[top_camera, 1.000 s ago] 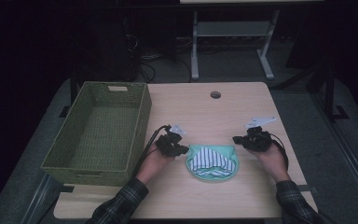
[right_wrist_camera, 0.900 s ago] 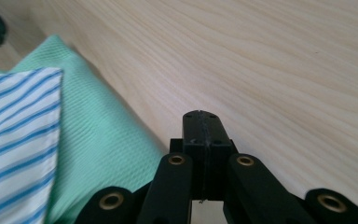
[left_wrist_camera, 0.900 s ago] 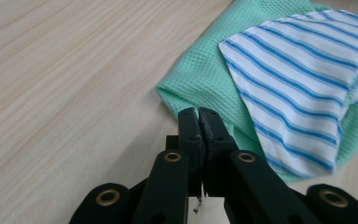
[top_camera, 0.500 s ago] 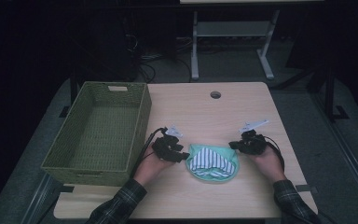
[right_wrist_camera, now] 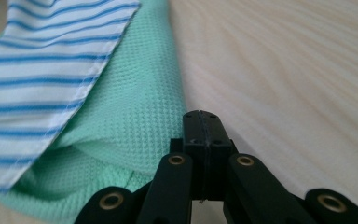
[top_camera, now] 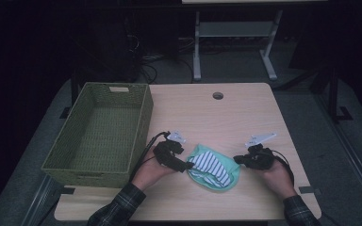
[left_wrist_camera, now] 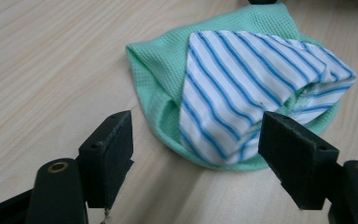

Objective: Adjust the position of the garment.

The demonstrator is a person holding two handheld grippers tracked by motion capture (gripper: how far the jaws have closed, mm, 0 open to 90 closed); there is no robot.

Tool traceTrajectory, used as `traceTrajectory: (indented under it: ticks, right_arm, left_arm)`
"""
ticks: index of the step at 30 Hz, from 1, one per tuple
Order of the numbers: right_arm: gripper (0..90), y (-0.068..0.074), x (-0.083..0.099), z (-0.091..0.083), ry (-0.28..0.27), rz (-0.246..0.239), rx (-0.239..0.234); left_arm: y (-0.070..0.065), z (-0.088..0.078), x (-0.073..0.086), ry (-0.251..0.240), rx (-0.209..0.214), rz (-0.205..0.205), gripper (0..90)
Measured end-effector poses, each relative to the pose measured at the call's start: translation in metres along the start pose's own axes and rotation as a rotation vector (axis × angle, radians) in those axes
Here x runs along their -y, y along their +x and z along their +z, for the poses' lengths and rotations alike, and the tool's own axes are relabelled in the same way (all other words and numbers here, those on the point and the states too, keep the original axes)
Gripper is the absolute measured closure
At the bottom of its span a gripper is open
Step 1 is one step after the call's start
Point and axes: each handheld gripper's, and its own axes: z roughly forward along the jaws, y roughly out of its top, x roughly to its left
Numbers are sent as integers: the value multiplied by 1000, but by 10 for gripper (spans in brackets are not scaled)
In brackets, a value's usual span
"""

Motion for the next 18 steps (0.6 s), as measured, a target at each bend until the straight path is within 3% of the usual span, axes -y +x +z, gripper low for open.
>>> traceTrajectory:
  ticks: [3, 18]
  right_arm:
    - [898, 5, 4, -3, -1, 0, -12]
    - [898, 33, 14, -8, 15, -48, -63]
  left_arm:
    - [-4, -2, 0, 14, 6, 33, 218]
    - [-23, -3, 12, 43, 14, 75, 183]
